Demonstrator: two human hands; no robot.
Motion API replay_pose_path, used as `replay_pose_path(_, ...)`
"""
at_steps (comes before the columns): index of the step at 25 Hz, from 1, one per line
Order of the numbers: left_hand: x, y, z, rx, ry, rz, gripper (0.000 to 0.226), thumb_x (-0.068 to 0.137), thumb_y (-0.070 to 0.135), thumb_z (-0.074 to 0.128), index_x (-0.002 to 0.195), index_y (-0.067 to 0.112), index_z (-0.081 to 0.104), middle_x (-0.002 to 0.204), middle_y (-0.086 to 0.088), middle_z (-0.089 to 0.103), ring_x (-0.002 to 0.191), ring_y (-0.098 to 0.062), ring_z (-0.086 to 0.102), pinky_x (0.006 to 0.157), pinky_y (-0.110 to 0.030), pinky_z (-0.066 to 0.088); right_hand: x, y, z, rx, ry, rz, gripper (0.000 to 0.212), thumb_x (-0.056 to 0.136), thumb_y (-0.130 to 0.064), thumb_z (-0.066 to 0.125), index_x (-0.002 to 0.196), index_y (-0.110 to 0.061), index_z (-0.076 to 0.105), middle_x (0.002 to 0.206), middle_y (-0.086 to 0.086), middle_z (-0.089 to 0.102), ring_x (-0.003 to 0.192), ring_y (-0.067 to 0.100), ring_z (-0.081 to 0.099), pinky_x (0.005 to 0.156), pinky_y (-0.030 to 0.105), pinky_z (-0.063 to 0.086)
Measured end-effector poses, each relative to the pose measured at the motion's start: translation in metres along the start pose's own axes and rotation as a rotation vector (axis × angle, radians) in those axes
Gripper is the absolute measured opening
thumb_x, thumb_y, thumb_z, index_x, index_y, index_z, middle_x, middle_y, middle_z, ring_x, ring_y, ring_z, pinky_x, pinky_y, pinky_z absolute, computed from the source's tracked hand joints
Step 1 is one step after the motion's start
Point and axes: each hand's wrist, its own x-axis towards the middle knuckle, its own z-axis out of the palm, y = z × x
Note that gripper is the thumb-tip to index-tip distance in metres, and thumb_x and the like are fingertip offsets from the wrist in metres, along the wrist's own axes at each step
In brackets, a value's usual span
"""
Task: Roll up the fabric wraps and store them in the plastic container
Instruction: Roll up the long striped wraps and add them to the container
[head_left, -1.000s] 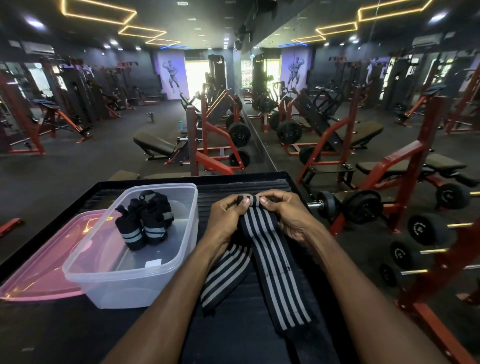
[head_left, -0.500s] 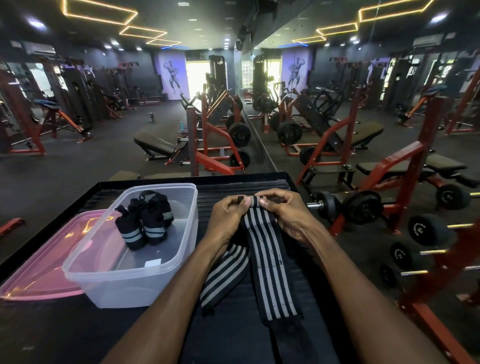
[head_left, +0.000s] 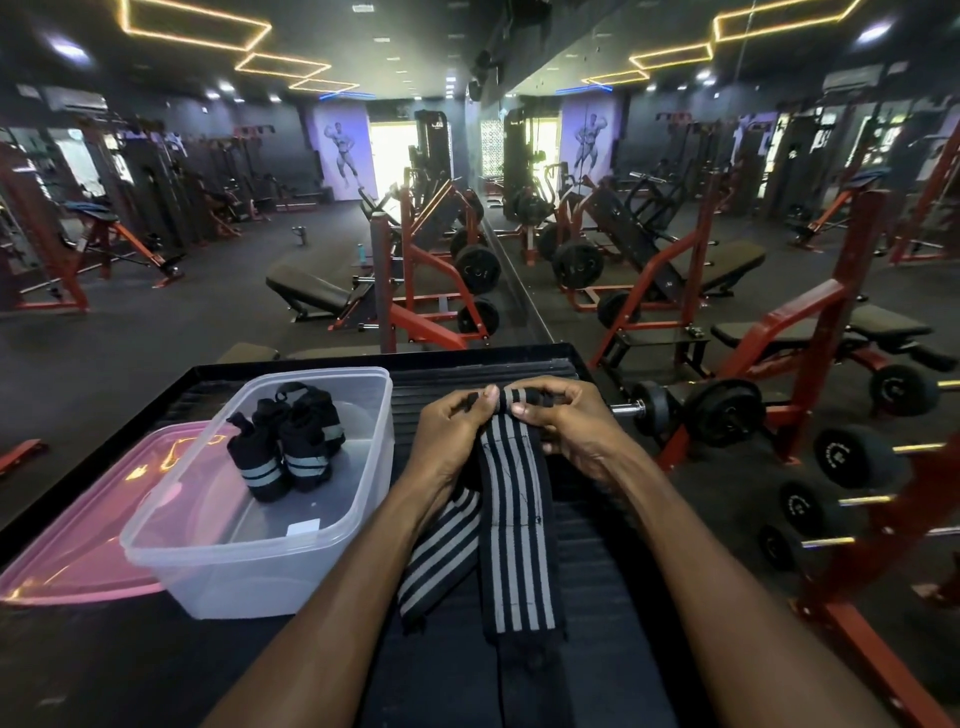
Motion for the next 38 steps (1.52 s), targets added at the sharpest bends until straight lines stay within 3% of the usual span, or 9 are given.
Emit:
replay_pose_path(4, -0.002, 0.000, 0.000, 0.056, 0.043, 0.044, 0.012, 0.091, 0.010, 0.067, 0.096, 0.016, 0.076, 0.094, -0.003, 0.078, 0.091, -0.019, 0.073, 0.085, -0.033, 0.057, 0.000, 0.003, 0.003, 0.021, -0.014, 0.006, 0.019, 0.092, -0.012, 0.067, 0.107, -0.002, 0.071, 0.068, -0.003, 0.069, 0.050, 0.006, 0.058, 0.045, 0.023, 0.039)
replay_pose_path(7, 0.000, 0.000, 0.000, 0.064, 0.036, 0.024, 0.020, 0.090, 0.005, 0.067, 0.105, 0.017, 0.073, 0.101, -0.004, 0.076, 0.098, -0.019, 0.072, 0.093, -0.038, 0.056, 0.002, 0.004, 0.003, -0.007, 0.024, -0.038, 0.013, 0.092, -0.009, 0.066, 0.102, -0.005, 0.073, 0.079, 0.002, 0.073, 0.066, 0.014, 0.065, 0.052, 0.028, 0.045)
replay_pose_path(10, -0.002, 0.000, 0.002, 0.071, 0.001, -0.028, 0.018, 0.092, 0.022, 0.067, 0.108, 0.014, 0.071, 0.101, -0.007, 0.076, 0.098, -0.022, 0.073, 0.096, -0.044, 0.055, 0.003, 0.006, 0.002, -0.035, 0.058, -0.083, 0.016, 0.090, 0.000, 0.066, 0.101, -0.009, 0.074, 0.092, 0.006, 0.073, 0.081, 0.021, 0.068, 0.060, 0.033, 0.051)
replay_pose_path(17, -0.003, 0.001, -0.003, 0.124, 0.006, 0.019, 0.009, 0.093, 0.017, 0.067, 0.097, 0.021, 0.073, 0.097, -0.004, 0.077, 0.095, -0.023, 0.074, 0.093, -0.046, 0.056, 0.002, 0.009, 0.004, -0.045, -0.008, -0.073, 0.013, 0.091, -0.004, 0.066, 0.103, -0.006, 0.072, 0.087, 0.013, 0.068, 0.059, 0.020, 0.060, 0.044, 0.027, 0.045)
replay_pose_path(22, -0.002, 0.002, -0.003, 0.133, 0.047, 0.009, 0.010, 0.092, 0.033, 0.067, 0.086, 0.032, 0.075, 0.095, 0.000, 0.077, 0.096, -0.020, 0.072, 0.095, -0.042, 0.055, 0.003, 0.008, 0.001, -0.018, -0.002, -0.093, 0.021, 0.086, 0.006, 0.067, 0.104, -0.003, 0.072, 0.095, 0.014, 0.071, 0.083, 0.025, 0.071, 0.078, 0.049, 0.057)
replay_pose_path(26, 0.000, -0.002, -0.004, 0.128, 0.030, 0.025, 0.014, 0.093, 0.019, 0.066, 0.094, 0.030, 0.075, 0.098, -0.004, 0.077, 0.096, -0.022, 0.073, 0.093, -0.045, 0.057, 0.001, 0.007, 0.004, 0.025, -0.002, -0.024, 0.017, 0.091, -0.008, 0.068, 0.107, -0.005, 0.070, 0.073, 0.000, 0.066, 0.056, 0.006, 0.061, 0.054, 0.026, 0.052)
replay_pose_path(29, 0.000, -0.002, -0.002, 0.101, 0.038, -0.040, 0.013, 0.093, 0.025, 0.066, 0.105, 0.022, 0.070, 0.099, -0.008, 0.076, 0.093, -0.022, 0.073, 0.090, -0.044, 0.058, 0.006, 0.011, 0.000, -0.033, 0.026, -0.064, 0.013, 0.087, -0.006, 0.071, 0.099, -0.011, 0.074, 0.098, 0.018, 0.071, 0.084, 0.027, 0.067, 0.076, 0.044, 0.052)
replay_pose_path(33, 0.000, -0.001, -0.001, 0.073, 0.032, -0.065, 0.015, 0.096, 0.028, 0.063, 0.100, 0.017, 0.071, 0.096, -0.008, 0.076, 0.087, -0.019, 0.074, 0.082, -0.034, 0.059, 0.003, 0.007, 0.002, -0.026, 0.013, -0.075, 0.029, 0.084, 0.006, 0.070, 0.109, -0.009, 0.069, 0.096, 0.013, 0.069, 0.075, 0.017, 0.070, 0.057, 0.030, 0.056)
replay_pose_path(38, 0.001, -0.001, -0.001, 0.048, 0.027, -0.057, 0.012, 0.094, 0.014, 0.064, 0.101, 0.018, 0.072, 0.100, -0.011, 0.075, 0.094, -0.025, 0.073, 0.085, -0.038, 0.059, 0.007, 0.010, 0.001, -0.036, 0.033, -0.057, 0.021, 0.086, -0.002, 0.071, 0.106, -0.008, 0.071, 0.098, 0.014, 0.071, 0.084, 0.022, 0.070, 0.074, 0.045, 0.060)
